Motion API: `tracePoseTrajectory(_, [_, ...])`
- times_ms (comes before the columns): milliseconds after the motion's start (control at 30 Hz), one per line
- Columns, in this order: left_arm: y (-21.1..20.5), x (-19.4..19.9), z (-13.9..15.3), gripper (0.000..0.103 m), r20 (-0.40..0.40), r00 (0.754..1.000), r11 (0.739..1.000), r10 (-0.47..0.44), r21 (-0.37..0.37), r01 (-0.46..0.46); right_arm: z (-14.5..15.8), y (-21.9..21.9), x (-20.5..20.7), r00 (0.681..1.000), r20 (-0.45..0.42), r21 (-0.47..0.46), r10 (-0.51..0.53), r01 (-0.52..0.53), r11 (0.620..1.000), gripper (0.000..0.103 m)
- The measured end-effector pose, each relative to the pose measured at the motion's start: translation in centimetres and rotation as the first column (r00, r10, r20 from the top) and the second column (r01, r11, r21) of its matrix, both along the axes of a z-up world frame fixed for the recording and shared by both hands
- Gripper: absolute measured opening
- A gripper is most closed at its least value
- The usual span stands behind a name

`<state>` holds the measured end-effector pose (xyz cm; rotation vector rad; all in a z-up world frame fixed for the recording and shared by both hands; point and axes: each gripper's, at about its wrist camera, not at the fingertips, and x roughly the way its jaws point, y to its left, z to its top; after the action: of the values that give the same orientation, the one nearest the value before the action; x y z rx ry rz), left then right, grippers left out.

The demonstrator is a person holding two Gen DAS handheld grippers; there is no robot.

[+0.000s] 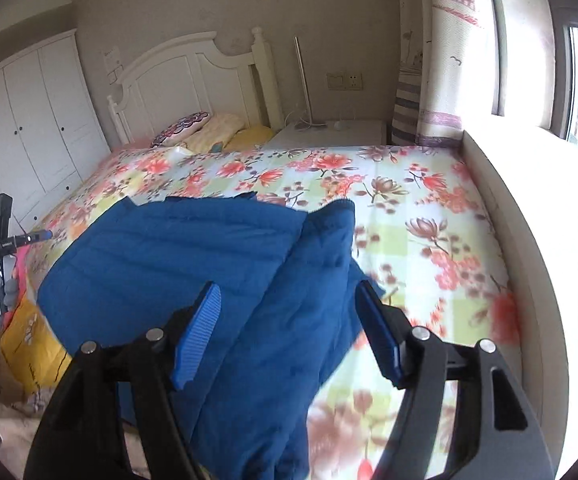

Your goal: Fold large clothes

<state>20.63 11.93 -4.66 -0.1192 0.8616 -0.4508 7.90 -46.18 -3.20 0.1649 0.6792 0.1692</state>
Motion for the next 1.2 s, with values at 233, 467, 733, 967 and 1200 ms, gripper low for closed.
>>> tracePoseTrajectory(233, [-5.1,9.5,-3.6,0.088,-0.105,0.994,0.993,0.007,0.116,0.005,-6.2,-3.5,13.1,0.971,-0.218,0.158,-0.100,0.136,0.978,0.066])
tracePoseTrajectory(467, [-7.5,12.2,-4.4,0.031,-0.086,0.995,0.976,-0.050,0.208,0.067,-6.1,-2.1,9.9,0.989,-0.094,0.110,-0.110,0.121,0.987,0.010])
tracePoseTrajectory(733, [-7.9,13.7,-6.2,0.035,-0.110,0.994,0.977,0.000,0.211,0.023,-9.9,-2.0,11.3,0.974,-0.188,0.013,-0.128,0.133,0.991,0.031])
tracePoseTrajectory(967, [-6.2,10.7,-0.4,0.082,0.115,0.980,0.941,0.163,0.281,-0.190,-1.7,-1.2,8.5,0.975,-0.041,-0.065,-0.218,0.215,0.974,0.062])
tracePoseTrajectory(1200, [-16.2,8.6,5.0,0.099,0.178,0.984,0.973,-0.020,0.232,-0.022,2.4,11.5,11.4,1.000,-0.011,-0.195,-0.025,0.022,0.981,0.063])
